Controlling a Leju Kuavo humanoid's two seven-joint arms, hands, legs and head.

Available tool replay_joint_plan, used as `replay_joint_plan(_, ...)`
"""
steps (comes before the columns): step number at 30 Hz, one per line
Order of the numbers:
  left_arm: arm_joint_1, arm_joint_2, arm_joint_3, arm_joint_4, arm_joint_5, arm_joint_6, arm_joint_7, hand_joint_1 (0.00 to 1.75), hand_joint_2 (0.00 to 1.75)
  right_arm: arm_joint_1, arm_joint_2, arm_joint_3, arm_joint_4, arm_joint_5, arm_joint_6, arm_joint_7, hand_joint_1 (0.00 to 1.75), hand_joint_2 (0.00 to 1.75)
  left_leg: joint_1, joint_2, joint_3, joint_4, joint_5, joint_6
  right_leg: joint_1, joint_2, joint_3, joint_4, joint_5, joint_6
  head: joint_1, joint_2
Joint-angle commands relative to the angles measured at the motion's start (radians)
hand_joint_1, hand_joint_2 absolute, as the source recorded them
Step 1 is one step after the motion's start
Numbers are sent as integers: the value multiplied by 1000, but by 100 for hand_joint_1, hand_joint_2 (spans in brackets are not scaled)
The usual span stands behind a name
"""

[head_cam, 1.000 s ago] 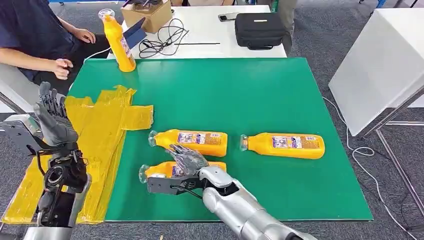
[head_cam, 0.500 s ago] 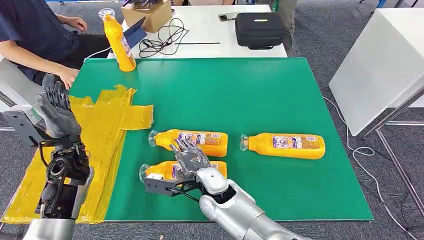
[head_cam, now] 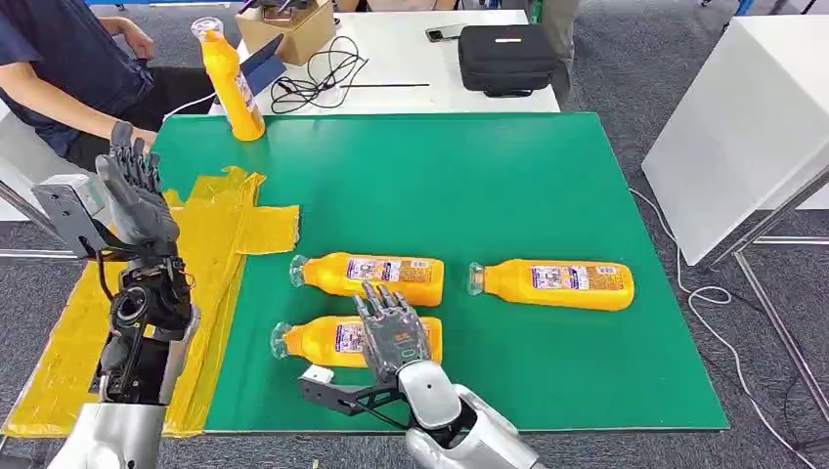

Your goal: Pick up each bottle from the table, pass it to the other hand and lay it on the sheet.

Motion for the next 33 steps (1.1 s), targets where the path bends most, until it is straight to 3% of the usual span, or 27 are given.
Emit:
replay_joint_plan(1,-64,-18,19,110,4,-7,-2,0,0,29,-75,5,34,2,7,-2,0,175,1,-4,3,-1,0,0,1,-6,6,-3,-1,2,0,0)
replay_joint_plan(11,-19,-1,47,79,15,-5,-14,0,0,68,-96,-1,68,43,2,9,0,175,0,-1,3,-2,0,0,0,-2,5,-2,0,1,0,0)
replay_joint_plan(21,2,13,60,85,44,-15,-25,0,0,103,-103,-99,181,130,-28,17,0,175,0,-2,4,-3,0,0,0,-3,6,-4,0,2,0,0)
replay_joint_plan(22,4,13,61,84,45,-16,-25,0,0,104,-104,-103,190,133,-28,14,7,175,0,-2,3,-2,0,0,0,-2,5,-3,0,2,0,0)
replay_joint_plan(23,6,14,62,83,46,-16,-25,0,0,109,-107,-107,197,133,-32,11,140,175,0,-2,4,-3,0,0,0,-4,7,-4,0,2,0,0)
replay_joint_plan(25,14,16,66,76,48,-15,-27,0,0,112,-110,-109,204,138,-40,5,140,175,0,-3,5,-3,0,0,0,-4,7,-4,0,2,0,0)
replay_joint_plan(26,17,17,68,73,49,-15,-27,0,0,114,-109,-112,205,138,-37,5,175,175,0,-3,6,-3,0,0,0,-4,9,-5,0,3,0,0)
replay_joint_plan(33,51,11,96,41,49,-16,-26,0,0,116,-111,-126,206,144,-21,3,175,175,0,-2,7,-2,0,0,0,-3,9,-3,0,2,0,0)
